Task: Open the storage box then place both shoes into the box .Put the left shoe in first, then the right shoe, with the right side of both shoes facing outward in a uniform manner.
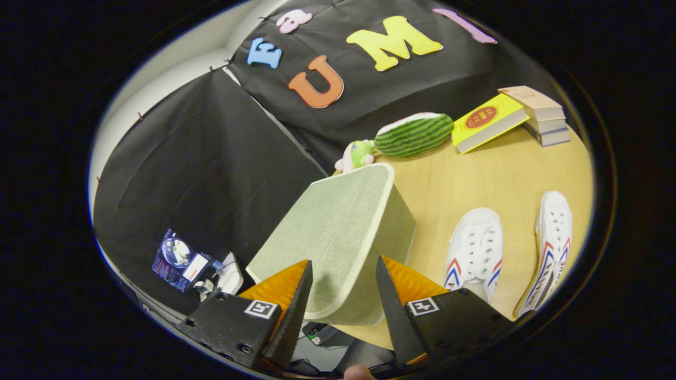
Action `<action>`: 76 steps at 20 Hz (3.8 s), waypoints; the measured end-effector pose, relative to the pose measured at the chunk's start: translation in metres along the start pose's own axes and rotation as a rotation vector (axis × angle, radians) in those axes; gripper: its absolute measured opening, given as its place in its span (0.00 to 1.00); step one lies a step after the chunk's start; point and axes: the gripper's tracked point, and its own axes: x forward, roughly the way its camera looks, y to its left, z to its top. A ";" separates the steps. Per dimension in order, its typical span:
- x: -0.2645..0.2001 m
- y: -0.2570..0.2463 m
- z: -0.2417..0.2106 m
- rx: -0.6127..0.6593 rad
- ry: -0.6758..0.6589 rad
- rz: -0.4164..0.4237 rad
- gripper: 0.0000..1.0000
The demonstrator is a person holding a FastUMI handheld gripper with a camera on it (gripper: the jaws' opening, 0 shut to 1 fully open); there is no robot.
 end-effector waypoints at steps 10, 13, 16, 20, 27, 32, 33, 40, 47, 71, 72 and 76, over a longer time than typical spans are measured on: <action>-0.006 0.033 0.008 0.189 0.006 0.143 0.08; -0.015 0.056 0.022 0.210 -0.024 0.189 0.06; -0.024 0.090 0.040 0.152 -0.047 0.213 0.06; -0.011 0.149 0.053 0.037 -0.034 0.230 0.06; 0.040 0.226 0.055 -0.120 0.019 0.228 0.09; 0.062 0.263 0.039 -0.264 0.033 0.214 0.49; 0.061 0.263 0.041 -0.274 0.023 0.203 0.64; 0.036 0.231 0.069 -0.312 -0.101 0.093 0.93; -0.011 0.169 0.104 -0.443 -0.210 -0.124 0.95; -0.042 -0.195 -0.038 -0.082 0.485 -0.588 0.95; -0.037 -0.198 -0.042 -0.073 0.497 -0.578 0.95; -0.017 -0.206 -0.060 0.019 0.543 -0.548 0.91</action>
